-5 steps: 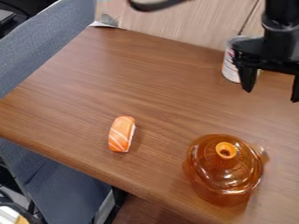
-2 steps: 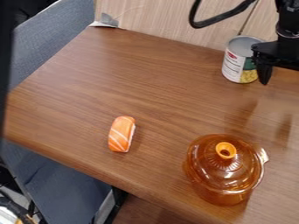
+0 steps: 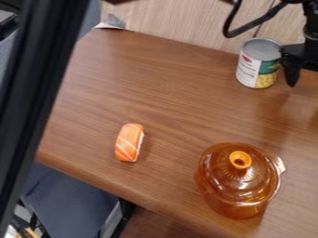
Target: Move the can to middle upper side of the table
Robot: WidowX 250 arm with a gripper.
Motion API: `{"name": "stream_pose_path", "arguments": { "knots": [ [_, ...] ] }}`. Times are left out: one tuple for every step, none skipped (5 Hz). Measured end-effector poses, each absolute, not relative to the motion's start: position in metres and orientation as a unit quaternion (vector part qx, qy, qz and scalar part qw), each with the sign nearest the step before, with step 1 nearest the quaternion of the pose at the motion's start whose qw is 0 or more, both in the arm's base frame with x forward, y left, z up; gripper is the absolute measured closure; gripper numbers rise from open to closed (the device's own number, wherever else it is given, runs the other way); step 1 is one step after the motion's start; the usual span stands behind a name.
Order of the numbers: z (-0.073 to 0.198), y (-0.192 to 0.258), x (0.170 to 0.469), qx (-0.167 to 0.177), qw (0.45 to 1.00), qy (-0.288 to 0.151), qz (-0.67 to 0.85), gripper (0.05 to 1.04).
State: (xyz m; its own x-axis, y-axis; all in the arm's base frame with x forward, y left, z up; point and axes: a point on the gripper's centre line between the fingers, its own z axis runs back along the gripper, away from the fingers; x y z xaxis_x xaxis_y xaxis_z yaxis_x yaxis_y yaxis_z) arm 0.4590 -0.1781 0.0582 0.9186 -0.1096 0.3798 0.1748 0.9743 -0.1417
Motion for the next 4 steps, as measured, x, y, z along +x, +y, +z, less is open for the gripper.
{"name": "stream_pose_path", "arguments": {
  "knots": [
    [0.0547, -0.1826, 0.4689, -0.085, 0.975, -0.189, -0.083, 0.083],
    [0.0508, -0.1842, 0.4744, -0.082, 0.975, -0.186, -0.090, 0.083],
    [0.0509, -0.1842, 0.4753, -0.078, 0.975, -0.188, -0.093, 0.083],
    [0.0463, -0.1764, 0.4763, -0.073, 0.976, -0.188, -0.085, 0.083]
  ]
}}
